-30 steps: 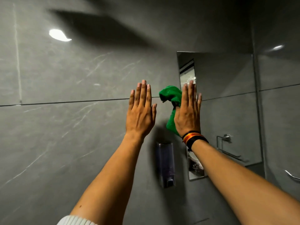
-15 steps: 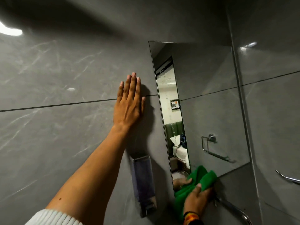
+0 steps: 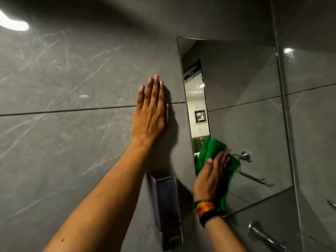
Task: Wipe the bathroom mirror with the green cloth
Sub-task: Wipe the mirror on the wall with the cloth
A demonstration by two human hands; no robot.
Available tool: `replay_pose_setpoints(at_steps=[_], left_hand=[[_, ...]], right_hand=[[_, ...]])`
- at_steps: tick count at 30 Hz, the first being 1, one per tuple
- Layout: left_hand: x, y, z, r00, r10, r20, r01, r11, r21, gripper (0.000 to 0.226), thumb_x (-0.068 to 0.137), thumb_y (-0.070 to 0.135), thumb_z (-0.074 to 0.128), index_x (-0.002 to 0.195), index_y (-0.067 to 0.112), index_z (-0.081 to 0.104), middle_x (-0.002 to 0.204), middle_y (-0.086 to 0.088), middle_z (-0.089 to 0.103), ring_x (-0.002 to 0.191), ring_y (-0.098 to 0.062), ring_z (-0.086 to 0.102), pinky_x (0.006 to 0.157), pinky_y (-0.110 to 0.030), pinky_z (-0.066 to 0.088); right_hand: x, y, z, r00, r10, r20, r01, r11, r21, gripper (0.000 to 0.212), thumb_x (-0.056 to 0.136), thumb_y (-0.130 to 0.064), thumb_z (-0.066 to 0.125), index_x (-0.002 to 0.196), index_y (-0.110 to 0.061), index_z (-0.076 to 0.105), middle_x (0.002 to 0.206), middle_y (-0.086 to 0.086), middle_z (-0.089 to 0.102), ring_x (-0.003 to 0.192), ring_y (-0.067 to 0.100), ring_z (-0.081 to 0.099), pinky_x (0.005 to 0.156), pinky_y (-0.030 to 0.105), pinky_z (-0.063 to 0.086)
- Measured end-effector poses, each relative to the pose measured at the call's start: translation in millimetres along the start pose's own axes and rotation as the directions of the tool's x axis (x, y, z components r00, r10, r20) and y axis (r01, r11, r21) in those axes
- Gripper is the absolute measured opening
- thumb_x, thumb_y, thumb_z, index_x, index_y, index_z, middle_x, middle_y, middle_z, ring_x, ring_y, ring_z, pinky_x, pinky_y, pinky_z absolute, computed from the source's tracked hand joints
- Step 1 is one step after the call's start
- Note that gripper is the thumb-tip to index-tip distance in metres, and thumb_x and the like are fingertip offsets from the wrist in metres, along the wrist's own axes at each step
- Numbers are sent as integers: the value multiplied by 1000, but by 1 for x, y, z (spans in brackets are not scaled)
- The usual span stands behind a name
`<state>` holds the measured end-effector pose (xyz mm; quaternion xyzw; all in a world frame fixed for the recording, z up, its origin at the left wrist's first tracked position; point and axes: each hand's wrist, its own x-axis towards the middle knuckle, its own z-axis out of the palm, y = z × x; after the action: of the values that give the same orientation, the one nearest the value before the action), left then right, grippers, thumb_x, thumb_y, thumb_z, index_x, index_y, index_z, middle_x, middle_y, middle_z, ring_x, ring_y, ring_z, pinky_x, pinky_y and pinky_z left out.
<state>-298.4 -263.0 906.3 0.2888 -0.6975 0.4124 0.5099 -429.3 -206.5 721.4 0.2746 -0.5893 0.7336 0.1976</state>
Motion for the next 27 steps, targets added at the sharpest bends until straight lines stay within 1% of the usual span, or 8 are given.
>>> replay_pose_setpoints(at_steps=[2, 4, 12, 16, 18, 20, 24, 27], left_hand=[[0, 1, 2, 1000, -19, -9, 19, 1000, 9, 66, 111, 38, 15, 164, 2, 0, 174, -19, -3, 161, -31, -4, 131, -45, -3], [2, -2, 5, 998, -52, -25, 52, 998, 30, 66, 111, 36, 19, 164, 0, 2, 173, -21, -2, 161, -32, -3, 131, -46, -2], [-3, 1, 8, 998, -41, -56, 43, 999, 25, 65, 108, 30, 21, 163, -2, 9, 172, -24, 5, 161, -35, 1, 131, -49, 2], [-2, 1, 11, 998, -34, -45, 37, 998, 49, 66, 108, 33, 17, 164, -1, 5, 172, -23, -1, 160, -36, -4, 131, -48, 0], [-2, 0, 11, 999, -22, -42, 25, 997, 74, 67, 109, 34, 16, 164, -1, 2, 172, -23, -4, 160, -35, -7, 131, -48, -3], [-2, -1, 11, 999, -16, -38, 19, 996, 86, 67, 109, 35, 19, 164, -1, 2, 173, -23, -3, 160, -35, -7, 131, -48, -4], [-2, 2, 9, 999, -22, -48, 24, 999, 47, 67, 110, 32, 29, 164, 0, 7, 173, -21, 2, 161, -34, -3, 132, -48, 1], [-2, 1, 7, 999, -10, -43, 13, 998, 60, 66, 109, 32, 25, 164, 0, 8, 173, -20, 3, 160, -34, -1, 131, -48, 2]], right_hand=[[48, -52, 19, 1000, -25, -10, 25, 999, 47, 65, 97, -36, 22, 156, -9, 18, 166, 10, 11, 154, 24, 6, 126, 45, 4], [83, -94, 32, 988, -151, 22, 149, 987, 64, 67, 94, -33, 23, 155, -5, 21, 165, 12, 14, 154, 27, 8, 126, 44, 2], [211, -259, 60, 929, -362, 71, 361, 932, 33, 57, 99, -18, 38, 154, -9, 27, 165, 8, 17, 153, 26, 11, 125, 46, 7], [214, -252, 56, 884, -466, -38, 455, 841, 293, 39, 96, -10, 52, 135, -10, 55, 153, 10, 41, 144, 27, 35, 119, 45, 27], [210, -239, 54, 855, -516, -55, 505, 802, 319, 32, 95, -10, 54, 126, -10, 62, 146, 9, 49, 138, 27, 42, 115, 45, 34], [214, -232, 53, 825, -565, 23, 543, 802, 249, 36, 100, -17, 48, 134, -16, 58, 153, 6, 43, 147, 26, 30, 121, 46, 25], [228, -211, 54, 724, -671, 161, 682, 731, -19, 49, 105, -34, 32, 154, -29, 29, 165, -3, 19, 154, 21, 8, 125, 44, 2], [248, -193, 51, 760, -630, 157, 648, 753, -118, 50, 106, -37, 24, 156, -32, 20, 166, -5, 14, 155, 20, 4, 125, 46, 0]])
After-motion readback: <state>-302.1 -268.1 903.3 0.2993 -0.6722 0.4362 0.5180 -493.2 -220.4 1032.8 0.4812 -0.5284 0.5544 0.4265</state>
